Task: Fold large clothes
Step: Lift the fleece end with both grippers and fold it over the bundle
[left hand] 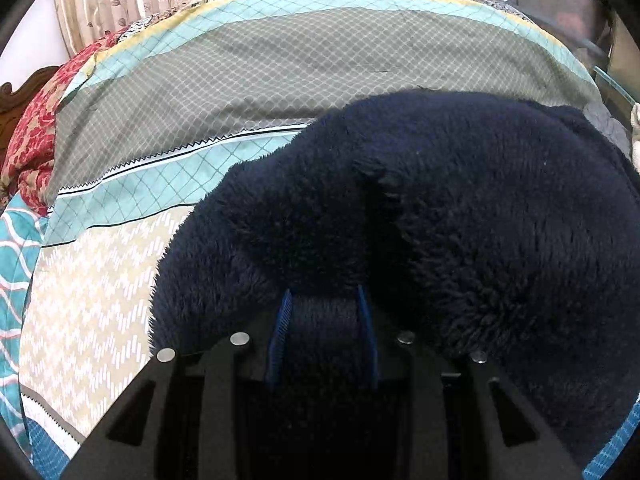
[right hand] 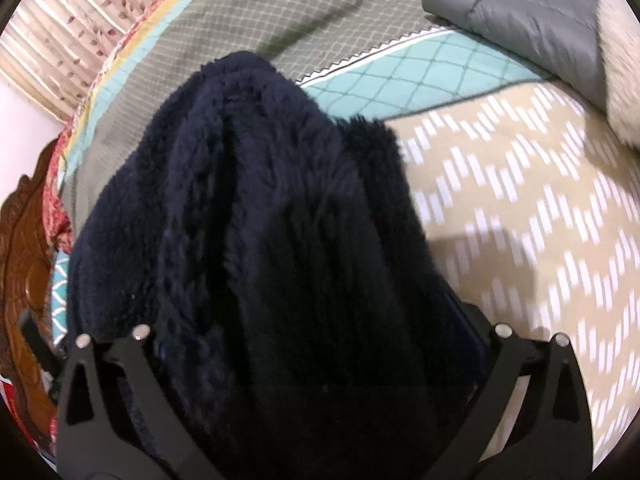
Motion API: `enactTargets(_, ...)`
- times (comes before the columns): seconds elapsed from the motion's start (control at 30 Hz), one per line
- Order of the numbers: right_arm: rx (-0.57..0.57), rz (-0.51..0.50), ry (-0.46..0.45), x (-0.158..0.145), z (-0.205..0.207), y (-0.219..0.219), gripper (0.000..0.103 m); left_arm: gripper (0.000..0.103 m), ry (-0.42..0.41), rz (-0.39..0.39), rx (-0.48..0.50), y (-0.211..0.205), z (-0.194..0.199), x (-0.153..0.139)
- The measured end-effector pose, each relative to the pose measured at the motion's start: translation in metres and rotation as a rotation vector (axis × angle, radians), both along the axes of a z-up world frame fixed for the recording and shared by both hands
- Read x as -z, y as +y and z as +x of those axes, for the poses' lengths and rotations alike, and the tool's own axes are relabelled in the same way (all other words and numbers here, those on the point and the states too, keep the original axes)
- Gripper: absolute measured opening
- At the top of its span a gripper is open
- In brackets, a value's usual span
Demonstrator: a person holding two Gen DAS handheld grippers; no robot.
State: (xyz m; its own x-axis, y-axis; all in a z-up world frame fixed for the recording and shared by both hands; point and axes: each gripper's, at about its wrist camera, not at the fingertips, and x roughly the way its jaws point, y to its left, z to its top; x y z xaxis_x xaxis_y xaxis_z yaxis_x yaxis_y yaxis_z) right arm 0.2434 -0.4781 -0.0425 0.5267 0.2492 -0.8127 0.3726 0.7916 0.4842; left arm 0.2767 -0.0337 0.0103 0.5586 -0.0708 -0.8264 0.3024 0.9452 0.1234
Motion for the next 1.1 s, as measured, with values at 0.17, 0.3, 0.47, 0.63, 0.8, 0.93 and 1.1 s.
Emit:
enactTargets(0.17,0.019,-0.070,-0.051,-0.036,-0.025,0.011,0.097,0.060,-0.007,0.012,0.005,0.001,-0.007,-0.002)
enactTargets(0.3,0.007,-0.264,-0.168,-0.074,-0.053,0.037,0.097,0.060,-0.007,0.011,0.002,0.001,-0.010,-0.003)
enactTargets(0.47,-0.094,-0.373,-0.129,-0.064,-0.048,0.063,0.097,0.060,-0.016,0.012,-0.003,0.000,-0.011,-0.003)
enactTargets(0.63,-0.049,-0.178,0.005,-0.005,-0.029,0.035,0.099,0.060,-0.021,0.010,0.004,-0.001,-0.011,-0.002)
enactTargets(0.8,-0.043,-0.189,-0.031,-0.003,-0.028,0.037,0.099,0.061,-0.031,0.011,0.002,-0.002,-0.016,-0.003)
enactTargets(0.93,-0.048,-0.122,-0.092,-0.002,-0.037,0.029,0.099,0.061,-0.029,0.000,0.002,0.000,-0.017,-0.004)
enactTargets(1.1,-0.028,-0.064,-0.149,0.000,-0.048,0.022,0.099,0.061,-0.041,-0.026,-0.003,0.006,-0.018,-0.007)
